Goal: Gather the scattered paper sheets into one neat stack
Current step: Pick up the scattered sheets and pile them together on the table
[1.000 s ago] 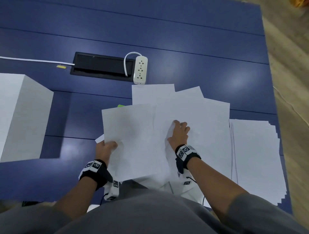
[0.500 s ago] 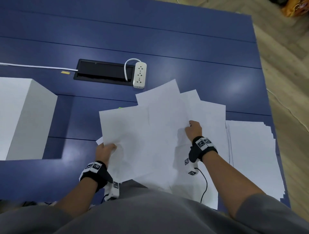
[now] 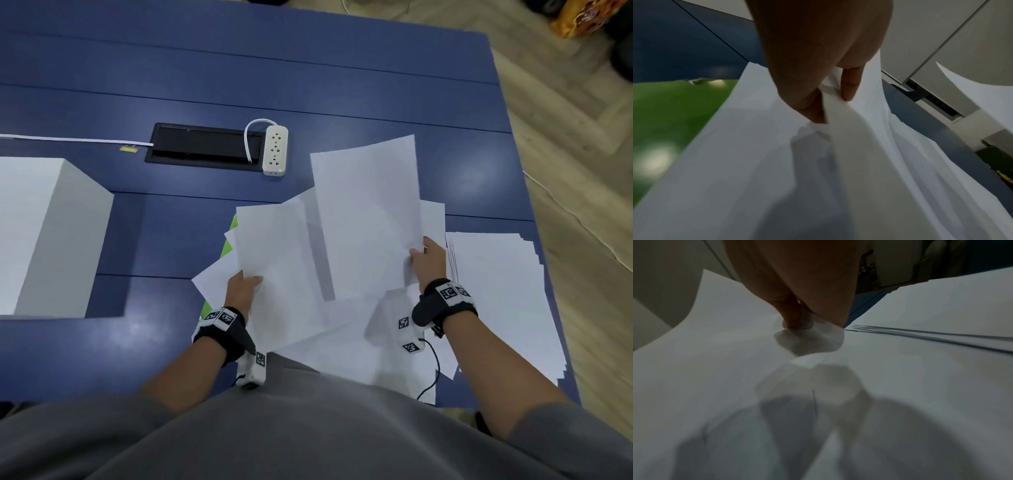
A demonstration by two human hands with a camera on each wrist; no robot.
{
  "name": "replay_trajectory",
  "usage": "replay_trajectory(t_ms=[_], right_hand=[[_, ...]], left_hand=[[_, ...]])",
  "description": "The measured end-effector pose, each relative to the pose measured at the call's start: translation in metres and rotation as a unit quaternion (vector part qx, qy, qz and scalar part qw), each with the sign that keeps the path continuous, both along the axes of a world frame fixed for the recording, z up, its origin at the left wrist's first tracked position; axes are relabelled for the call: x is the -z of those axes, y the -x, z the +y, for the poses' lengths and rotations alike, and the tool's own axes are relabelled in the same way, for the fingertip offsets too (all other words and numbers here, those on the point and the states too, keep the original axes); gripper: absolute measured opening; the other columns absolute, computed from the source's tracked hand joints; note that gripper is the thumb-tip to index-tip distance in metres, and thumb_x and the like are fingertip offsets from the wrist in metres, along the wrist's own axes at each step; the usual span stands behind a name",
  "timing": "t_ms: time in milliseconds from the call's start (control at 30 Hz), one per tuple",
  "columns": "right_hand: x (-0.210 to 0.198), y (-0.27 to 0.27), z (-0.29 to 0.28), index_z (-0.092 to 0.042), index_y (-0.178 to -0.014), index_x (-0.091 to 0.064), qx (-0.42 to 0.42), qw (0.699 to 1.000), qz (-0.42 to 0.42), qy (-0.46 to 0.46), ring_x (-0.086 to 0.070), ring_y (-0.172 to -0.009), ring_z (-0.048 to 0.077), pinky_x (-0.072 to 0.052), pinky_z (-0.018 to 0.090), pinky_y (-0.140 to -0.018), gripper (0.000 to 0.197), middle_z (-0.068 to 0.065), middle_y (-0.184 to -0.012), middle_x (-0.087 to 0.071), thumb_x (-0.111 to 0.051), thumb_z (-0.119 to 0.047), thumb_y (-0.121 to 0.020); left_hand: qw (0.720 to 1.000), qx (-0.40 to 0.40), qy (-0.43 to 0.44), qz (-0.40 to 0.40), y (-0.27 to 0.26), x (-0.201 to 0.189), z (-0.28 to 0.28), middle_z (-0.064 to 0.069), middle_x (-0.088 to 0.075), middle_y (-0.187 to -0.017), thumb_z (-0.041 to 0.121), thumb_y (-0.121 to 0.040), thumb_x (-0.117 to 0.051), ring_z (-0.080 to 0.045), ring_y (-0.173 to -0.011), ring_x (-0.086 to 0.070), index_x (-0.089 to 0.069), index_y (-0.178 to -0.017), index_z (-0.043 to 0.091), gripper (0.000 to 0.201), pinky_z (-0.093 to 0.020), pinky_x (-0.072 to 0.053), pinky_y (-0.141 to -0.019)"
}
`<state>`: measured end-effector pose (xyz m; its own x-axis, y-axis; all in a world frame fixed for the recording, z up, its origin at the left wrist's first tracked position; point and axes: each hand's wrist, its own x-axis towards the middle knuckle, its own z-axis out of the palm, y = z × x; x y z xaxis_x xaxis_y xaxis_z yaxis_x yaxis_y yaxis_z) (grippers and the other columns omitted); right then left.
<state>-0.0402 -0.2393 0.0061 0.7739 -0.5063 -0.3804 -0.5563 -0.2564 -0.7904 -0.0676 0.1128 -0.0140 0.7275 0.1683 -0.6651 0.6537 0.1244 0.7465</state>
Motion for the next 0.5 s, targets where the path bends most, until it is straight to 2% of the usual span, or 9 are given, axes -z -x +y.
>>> replay_trajectory(t_ms=[67,133,200,267,367,433,467,500], right_hand=[[-0.003,0.008,0.014,0.005,-0.089,-0.059,-0.055,0.998,0.009,-0.013,-0.048,-0.074,0.017,-0.041,0.025,-0.063,0.015,0.012,-0.081,-0.056,-0.044,0.008,-0.086],[-0.001,0.014,0.028,-0.010,-0.072,-0.049,-0.112,0.993,0.028,-0.012,-0.042,-0.066,0.016,-0.035,0.026,-0.061,0.022,0.004,-0.072,-0.048,-0.045,0.006,-0.087],[0.005,0.018,0.040,-0.017,-0.066,-0.029,-0.171,0.984,0.050,0.020,-0.025,-0.063,0.015,-0.022,0.029,-0.059,0.033,0.002,-0.067,-0.028,-0.048,0.003,-0.085],[0.011,0.022,0.048,-0.019,-0.067,-0.022,-0.202,0.976,0.070,0.034,-0.019,-0.062,0.016,-0.016,0.030,-0.059,0.040,0.000,-0.068,-0.020,-0.052,0.000,-0.085],[0.018,0.026,0.054,-0.020,-0.066,-0.023,-0.224,0.969,0.104,0.007,-0.021,-0.061,0.015,-0.017,0.029,-0.057,0.042,-0.002,-0.068,-0.022,-0.057,-0.004,-0.085],[0.020,0.029,0.056,-0.019,-0.066,-0.028,-0.223,0.967,0.126,0.004,-0.024,-0.060,0.014,-0.019,0.025,-0.056,0.038,-0.003,-0.068,-0.026,-0.057,-0.006,-0.086],[0.021,0.029,0.056,-0.017,-0.070,-0.038,-0.220,0.965,0.143,-0.003,-0.033,-0.063,0.015,-0.026,0.024,-0.058,0.027,-0.002,-0.071,-0.034,-0.056,-0.007,-0.087],[0.019,0.030,0.057,-0.012,-0.085,-0.051,-0.230,0.962,0.146,-0.008,-0.047,-0.076,0.019,-0.037,0.026,-0.068,0.006,0.002,-0.084,-0.048,-0.055,-0.009,-0.089]], left_hand=[[1.000,0.000,0.027,0.014,0.001,-0.001,-0.008,-0.013,-0.064,-0.107,-0.001,-0.090,-0.052,-0.028,-0.094,-0.060,-0.059,-0.119,0.002,0.030,-0.039,-0.049,-0.088],[0.998,-0.001,0.049,0.030,0.002,-0.001,-0.015,-0.011,-0.063,-0.117,0.006,-0.092,-0.053,-0.029,-0.105,-0.059,-0.057,-0.125,0.007,0.032,-0.043,-0.046,-0.099],[0.996,-0.004,0.073,0.045,0.003,-0.003,-0.021,-0.006,-0.064,-0.116,0.015,-0.095,-0.054,-0.027,-0.105,-0.060,-0.056,-0.125,0.014,0.030,-0.042,-0.046,-0.096],[0.995,0.002,0.093,0.043,0.003,-0.005,-0.026,-0.002,-0.066,-0.111,0.023,-0.096,-0.052,-0.024,-0.102,-0.061,-0.056,-0.124,0.017,0.028,-0.038,-0.048,-0.089],[0.994,0.018,0.104,0.028,0.003,-0.011,-0.032,0.000,-0.067,-0.110,0.028,-0.099,-0.048,-0.022,-0.100,-0.063,-0.056,-0.124,0.017,0.028,-0.035,-0.052,-0.080],[0.994,0.022,0.101,0.024,0.004,-0.010,-0.033,-0.001,-0.066,-0.115,0.032,-0.100,-0.045,-0.022,-0.103,-0.062,-0.056,-0.124,0.019,0.029,-0.036,-0.052,-0.083],[0.995,0.032,0.091,0.026,0.004,-0.010,-0.032,0.001,-0.065,-0.118,0.039,-0.099,-0.045,-0.021,-0.107,-0.061,-0.057,-0.121,0.023,0.030,-0.038,-0.052,-0.087],[0.996,0.043,0.079,0.027,0.004,-0.008,-0.031,0.004,-0.065,-0.120,0.048,-0.095,-0.047,-0.021,-0.110,-0.060,-0.058,-0.119,0.027,0.033,-0.041,-0.051,-0.091]])
